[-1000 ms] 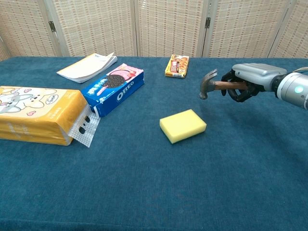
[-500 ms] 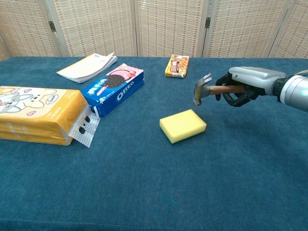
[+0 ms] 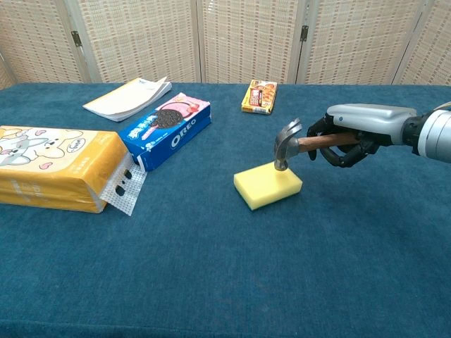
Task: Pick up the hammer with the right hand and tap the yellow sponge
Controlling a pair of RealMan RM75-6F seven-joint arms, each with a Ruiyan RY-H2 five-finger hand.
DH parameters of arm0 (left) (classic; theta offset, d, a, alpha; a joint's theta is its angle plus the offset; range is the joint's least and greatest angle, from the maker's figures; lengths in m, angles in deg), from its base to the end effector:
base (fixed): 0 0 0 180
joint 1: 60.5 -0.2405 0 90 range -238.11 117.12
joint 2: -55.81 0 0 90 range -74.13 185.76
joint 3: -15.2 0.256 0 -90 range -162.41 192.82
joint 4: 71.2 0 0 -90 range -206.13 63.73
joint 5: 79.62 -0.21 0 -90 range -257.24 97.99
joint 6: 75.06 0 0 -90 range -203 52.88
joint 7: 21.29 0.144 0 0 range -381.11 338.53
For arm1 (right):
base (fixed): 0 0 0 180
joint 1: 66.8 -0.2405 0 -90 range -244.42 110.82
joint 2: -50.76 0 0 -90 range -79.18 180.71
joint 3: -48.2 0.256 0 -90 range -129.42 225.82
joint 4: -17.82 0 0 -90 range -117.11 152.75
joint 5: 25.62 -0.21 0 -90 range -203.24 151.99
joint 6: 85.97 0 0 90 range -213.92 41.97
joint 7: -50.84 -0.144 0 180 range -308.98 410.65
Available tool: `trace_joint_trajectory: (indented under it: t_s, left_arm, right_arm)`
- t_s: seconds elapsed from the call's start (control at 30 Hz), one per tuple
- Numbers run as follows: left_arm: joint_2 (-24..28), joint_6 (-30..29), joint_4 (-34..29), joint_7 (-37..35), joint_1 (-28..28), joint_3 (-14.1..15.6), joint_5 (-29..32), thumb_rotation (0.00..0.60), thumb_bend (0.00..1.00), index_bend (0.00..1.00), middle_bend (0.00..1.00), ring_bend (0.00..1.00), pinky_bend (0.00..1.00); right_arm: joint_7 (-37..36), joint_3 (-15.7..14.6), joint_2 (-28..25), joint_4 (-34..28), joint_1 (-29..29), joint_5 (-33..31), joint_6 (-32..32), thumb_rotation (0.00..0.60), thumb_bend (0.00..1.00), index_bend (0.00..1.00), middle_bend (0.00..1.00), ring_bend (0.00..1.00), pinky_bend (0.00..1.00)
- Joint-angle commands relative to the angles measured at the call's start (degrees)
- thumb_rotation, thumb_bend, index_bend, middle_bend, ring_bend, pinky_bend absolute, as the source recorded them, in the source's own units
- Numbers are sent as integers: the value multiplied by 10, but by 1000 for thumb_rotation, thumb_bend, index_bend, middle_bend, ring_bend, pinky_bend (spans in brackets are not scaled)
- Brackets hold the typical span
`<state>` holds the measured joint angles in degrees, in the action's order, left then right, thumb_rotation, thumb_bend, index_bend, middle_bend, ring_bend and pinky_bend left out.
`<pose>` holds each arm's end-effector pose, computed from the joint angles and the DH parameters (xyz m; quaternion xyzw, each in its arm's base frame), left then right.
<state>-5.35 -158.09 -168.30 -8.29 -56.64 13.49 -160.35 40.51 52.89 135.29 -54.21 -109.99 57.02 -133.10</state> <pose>-0.3171 0.1696 0.1650 -0.6136 -0.3707 -0.2909 0.6336 -0.1959 -0.3594 -0.0028 0.7756 -0.4015 0.3515 0.3371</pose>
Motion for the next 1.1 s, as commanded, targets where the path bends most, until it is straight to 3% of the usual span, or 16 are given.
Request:
trace_joint_trajectory:
  t_s: [0.03, 0.33, 0.8, 1.1]
  left_arm:
    - [0, 0, 0, 0, 0, 0, 0, 600, 182, 326, 271, 140, 197]
    - [2, -2, 2, -4, -4, 2, 3, 600, 182, 327, 275, 140, 197]
    - [3, -3, -4, 0, -2, 1, 0, 600, 182, 327, 275, 140, 197]
    - [4, -2, -5, 3, -3, 2, 2, 600, 182, 327, 275, 140, 197]
  right_arm:
    - [0, 0, 7, 5, -2, -3, 3, 600, 885, 698, 807, 787, 814]
    - [34, -6, 42, 39, -14, -9, 24, 600, 886, 698, 807, 788, 814]
    - [-19, 12, 4, -24, -9, 4, -16, 600, 885, 698, 807, 791, 814]
    - [14, -4, 55, 35, -20, -9, 21, 600, 885, 698, 807, 791, 814]
